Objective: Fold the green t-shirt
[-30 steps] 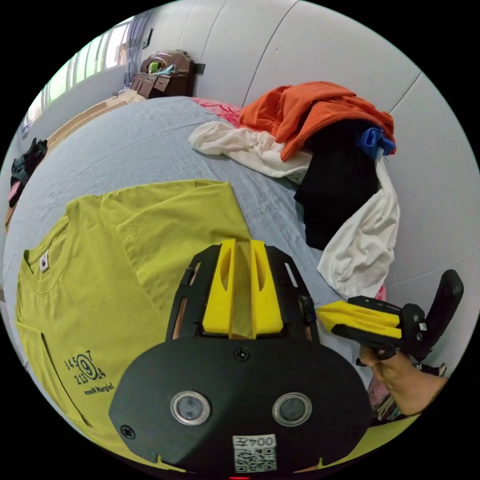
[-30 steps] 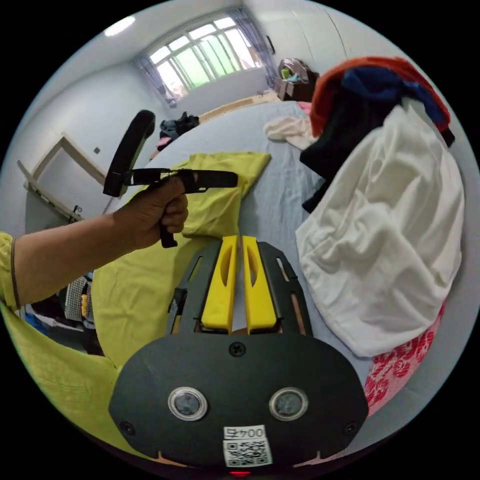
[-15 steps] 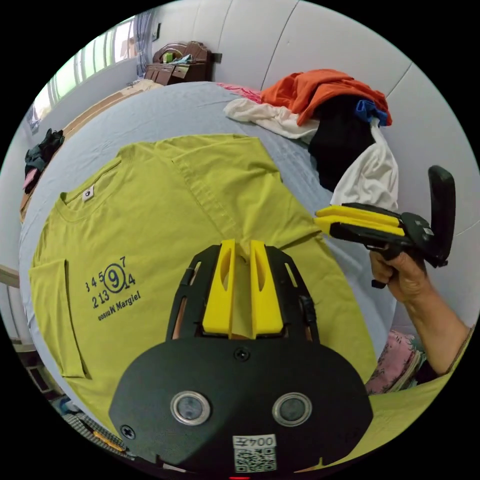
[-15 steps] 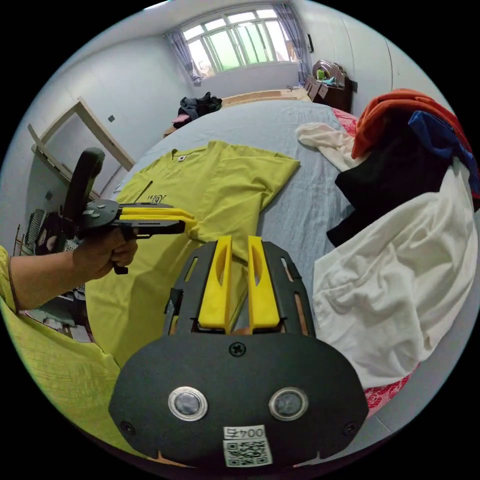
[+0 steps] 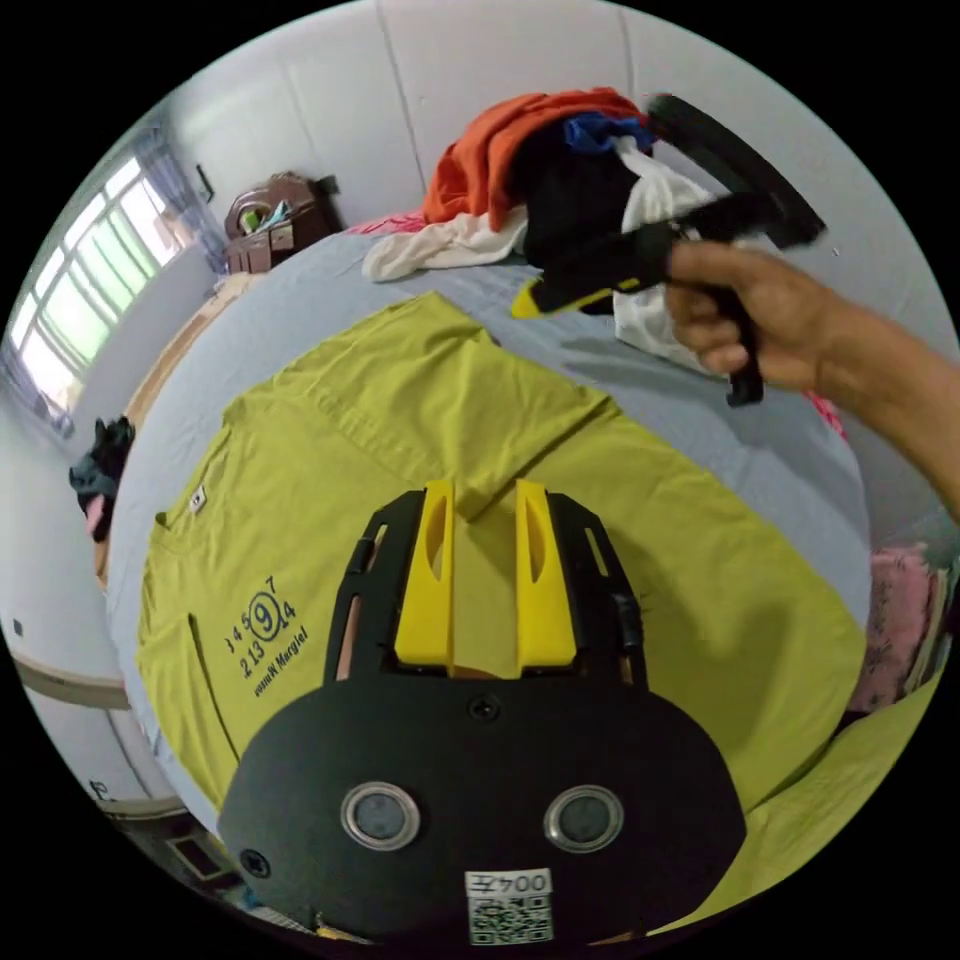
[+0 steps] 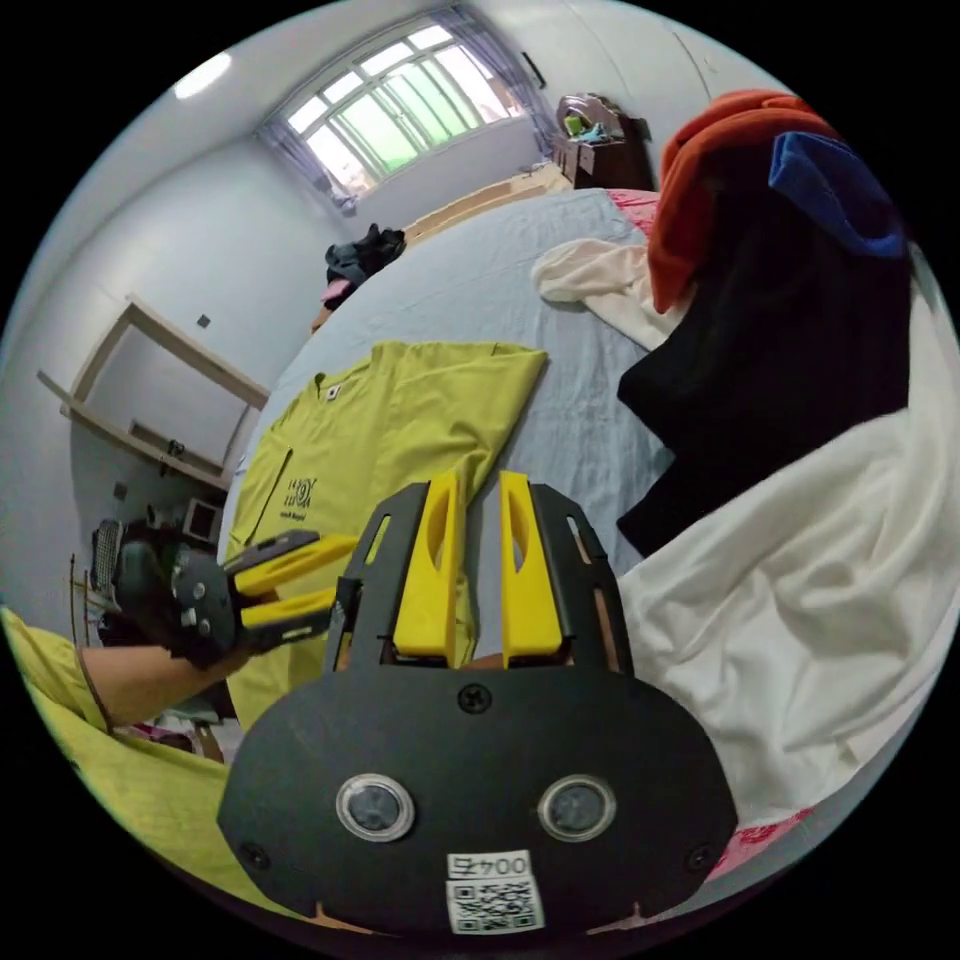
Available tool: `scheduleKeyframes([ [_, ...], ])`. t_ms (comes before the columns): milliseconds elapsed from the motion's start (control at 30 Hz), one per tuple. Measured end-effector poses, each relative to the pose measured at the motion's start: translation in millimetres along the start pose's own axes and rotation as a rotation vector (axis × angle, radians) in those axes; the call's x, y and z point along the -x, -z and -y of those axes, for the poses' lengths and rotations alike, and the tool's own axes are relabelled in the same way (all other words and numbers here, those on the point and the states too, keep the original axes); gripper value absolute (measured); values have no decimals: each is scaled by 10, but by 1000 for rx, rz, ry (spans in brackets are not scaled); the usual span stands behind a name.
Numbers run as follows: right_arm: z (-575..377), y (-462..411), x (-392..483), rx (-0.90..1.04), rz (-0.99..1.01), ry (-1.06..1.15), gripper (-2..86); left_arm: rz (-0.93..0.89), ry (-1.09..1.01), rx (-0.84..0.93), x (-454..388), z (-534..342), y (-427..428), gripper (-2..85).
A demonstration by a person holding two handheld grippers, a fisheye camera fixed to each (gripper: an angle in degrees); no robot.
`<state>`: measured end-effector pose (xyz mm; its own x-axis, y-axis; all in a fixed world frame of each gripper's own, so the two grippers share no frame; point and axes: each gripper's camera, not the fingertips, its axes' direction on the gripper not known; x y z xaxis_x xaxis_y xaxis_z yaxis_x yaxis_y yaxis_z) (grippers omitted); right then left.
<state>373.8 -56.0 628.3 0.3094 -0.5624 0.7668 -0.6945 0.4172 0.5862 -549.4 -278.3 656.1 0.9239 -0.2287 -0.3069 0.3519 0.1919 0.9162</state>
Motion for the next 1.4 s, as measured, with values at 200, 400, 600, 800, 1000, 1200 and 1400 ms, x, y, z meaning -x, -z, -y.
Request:
scheduleKeyframes([
  [200, 574, -263, -129, 48, -16, -98, 78, -32, -35, -2, -91, 52, 42, 78],
  [400, 813, -542, -26, 113, -97, -133, 38, -82, 4, -8, -53, 106, 165, 43],
  [600, 806, -534, 293, 101, -192, -24, -2, -119, 12, -38, 88, 167, 417, 28],
  [800, 524, -363, 379, 38, -191, -45, 16, -172, 10, -13, 176, 284, 582, 74],
  [1000, -470, -11, 1217, -23, -92, 202, 46, -188, 11, -49, 204, 520, 957, 109],
  [1200, -934, -502, 1775, 159, -164, 343, 52, -247, 42, -7, 306, 841, 1040, 121],
  [1400, -1051, -312, 1920, 117, -146, 294, 64, -323, 112, -6, 467, 1148, 1378, 135],
])
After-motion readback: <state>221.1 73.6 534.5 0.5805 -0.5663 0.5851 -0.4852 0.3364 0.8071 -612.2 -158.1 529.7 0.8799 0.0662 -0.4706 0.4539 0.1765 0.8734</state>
